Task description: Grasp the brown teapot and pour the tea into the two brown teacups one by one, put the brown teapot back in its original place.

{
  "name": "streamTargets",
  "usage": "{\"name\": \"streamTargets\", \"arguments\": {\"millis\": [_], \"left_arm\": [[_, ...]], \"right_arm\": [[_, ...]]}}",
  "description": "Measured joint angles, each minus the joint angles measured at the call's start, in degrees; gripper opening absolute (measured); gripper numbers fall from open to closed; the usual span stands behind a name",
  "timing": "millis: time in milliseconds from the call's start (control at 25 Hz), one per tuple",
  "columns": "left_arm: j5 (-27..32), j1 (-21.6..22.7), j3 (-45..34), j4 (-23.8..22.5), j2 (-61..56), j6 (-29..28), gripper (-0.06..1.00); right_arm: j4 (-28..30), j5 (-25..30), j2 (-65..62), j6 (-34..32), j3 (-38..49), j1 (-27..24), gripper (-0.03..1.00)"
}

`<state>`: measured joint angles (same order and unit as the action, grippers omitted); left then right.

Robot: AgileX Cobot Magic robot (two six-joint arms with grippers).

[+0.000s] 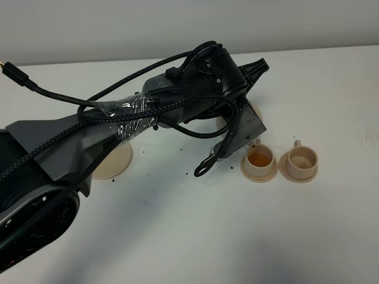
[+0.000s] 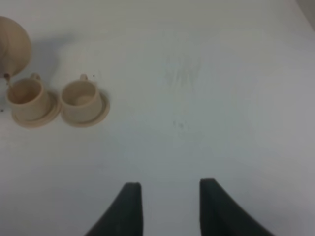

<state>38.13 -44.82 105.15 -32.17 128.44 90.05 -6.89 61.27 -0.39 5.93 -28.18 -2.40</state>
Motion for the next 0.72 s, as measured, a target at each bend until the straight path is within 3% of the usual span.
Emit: {"name": "streamTargets", "arguments": {"millis": [720], "left_arm": [[-1.3, 0.0, 0.0, -1.3, 0.0, 0.3, 0.15]], "right_arm": [[0.0, 0.0, 0.0, 0.0, 0.0, 0.0, 0.31]]}}
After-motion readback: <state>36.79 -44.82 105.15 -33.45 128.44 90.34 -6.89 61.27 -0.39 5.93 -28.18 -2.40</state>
